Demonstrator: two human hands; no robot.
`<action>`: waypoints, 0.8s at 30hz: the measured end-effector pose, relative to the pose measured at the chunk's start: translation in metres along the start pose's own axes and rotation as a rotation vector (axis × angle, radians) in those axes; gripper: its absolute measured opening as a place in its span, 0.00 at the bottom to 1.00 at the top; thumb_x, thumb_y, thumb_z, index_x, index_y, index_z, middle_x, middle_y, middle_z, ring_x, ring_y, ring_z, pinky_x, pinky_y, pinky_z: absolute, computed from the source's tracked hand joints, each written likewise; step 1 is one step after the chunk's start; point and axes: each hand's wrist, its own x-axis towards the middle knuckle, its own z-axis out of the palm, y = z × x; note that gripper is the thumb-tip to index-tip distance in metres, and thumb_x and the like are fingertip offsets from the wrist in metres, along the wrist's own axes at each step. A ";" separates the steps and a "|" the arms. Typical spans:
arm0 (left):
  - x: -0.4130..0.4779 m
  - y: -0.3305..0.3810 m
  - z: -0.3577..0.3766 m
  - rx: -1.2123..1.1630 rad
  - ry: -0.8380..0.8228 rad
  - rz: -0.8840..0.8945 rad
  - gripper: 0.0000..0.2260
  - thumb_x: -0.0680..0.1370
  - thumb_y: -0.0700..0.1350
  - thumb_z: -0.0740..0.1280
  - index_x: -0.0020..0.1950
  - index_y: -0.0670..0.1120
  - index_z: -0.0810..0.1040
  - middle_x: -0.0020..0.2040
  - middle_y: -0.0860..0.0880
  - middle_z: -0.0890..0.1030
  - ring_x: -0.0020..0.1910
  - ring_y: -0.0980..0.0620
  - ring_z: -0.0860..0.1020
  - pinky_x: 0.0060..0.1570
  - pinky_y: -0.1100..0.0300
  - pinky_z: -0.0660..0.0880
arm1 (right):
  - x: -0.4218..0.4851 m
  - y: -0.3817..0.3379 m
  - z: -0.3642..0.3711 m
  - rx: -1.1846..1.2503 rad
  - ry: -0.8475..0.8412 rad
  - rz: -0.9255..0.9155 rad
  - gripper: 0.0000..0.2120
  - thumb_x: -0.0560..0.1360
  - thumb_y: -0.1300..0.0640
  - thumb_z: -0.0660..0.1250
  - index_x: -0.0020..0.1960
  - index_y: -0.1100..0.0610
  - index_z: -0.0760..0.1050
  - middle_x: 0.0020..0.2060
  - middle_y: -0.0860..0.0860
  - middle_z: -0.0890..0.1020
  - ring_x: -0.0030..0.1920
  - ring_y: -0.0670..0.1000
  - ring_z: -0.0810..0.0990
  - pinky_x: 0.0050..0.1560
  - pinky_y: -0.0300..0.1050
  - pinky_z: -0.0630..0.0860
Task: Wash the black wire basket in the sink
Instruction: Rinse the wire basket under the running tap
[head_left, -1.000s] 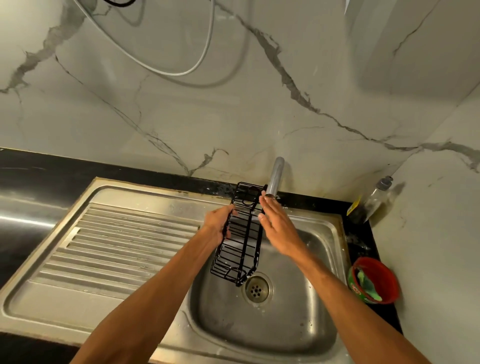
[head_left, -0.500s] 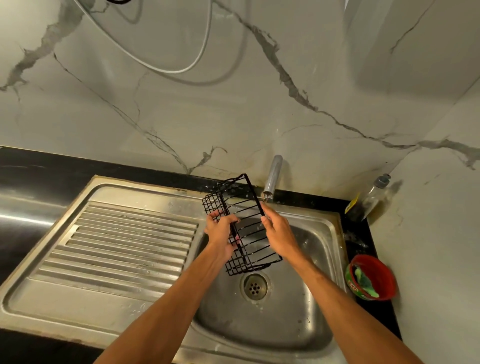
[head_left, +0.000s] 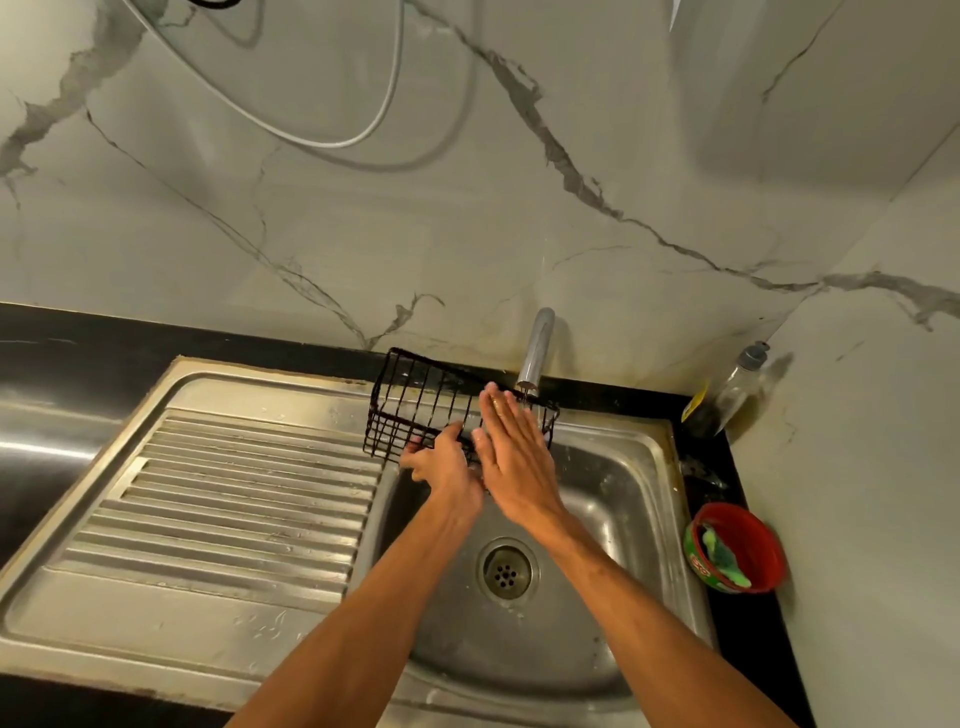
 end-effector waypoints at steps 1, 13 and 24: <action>-0.004 -0.002 0.001 -0.021 -0.020 -0.018 0.25 0.75 0.35 0.72 0.62 0.51 0.62 0.67 0.39 0.68 0.61 0.39 0.76 0.55 0.39 0.80 | 0.000 0.006 0.001 0.004 0.034 0.085 0.26 0.85 0.45 0.42 0.81 0.50 0.43 0.80 0.47 0.42 0.79 0.45 0.38 0.79 0.49 0.38; -0.018 -0.027 -0.008 0.091 -0.246 -0.165 0.12 0.85 0.45 0.59 0.67 0.42 0.69 0.62 0.38 0.78 0.60 0.42 0.80 0.61 0.45 0.78 | 0.000 -0.005 -0.010 -0.190 0.079 0.130 0.33 0.80 0.39 0.31 0.81 0.53 0.43 0.79 0.55 0.43 0.80 0.54 0.39 0.79 0.51 0.37; -0.014 -0.021 -0.019 0.039 -0.097 -0.148 0.17 0.84 0.40 0.62 0.61 0.50 0.54 0.66 0.41 0.68 0.61 0.44 0.76 0.49 0.49 0.78 | 0.001 0.008 -0.007 -0.229 -0.066 -0.059 0.29 0.84 0.42 0.41 0.81 0.53 0.45 0.80 0.52 0.42 0.80 0.51 0.38 0.79 0.53 0.41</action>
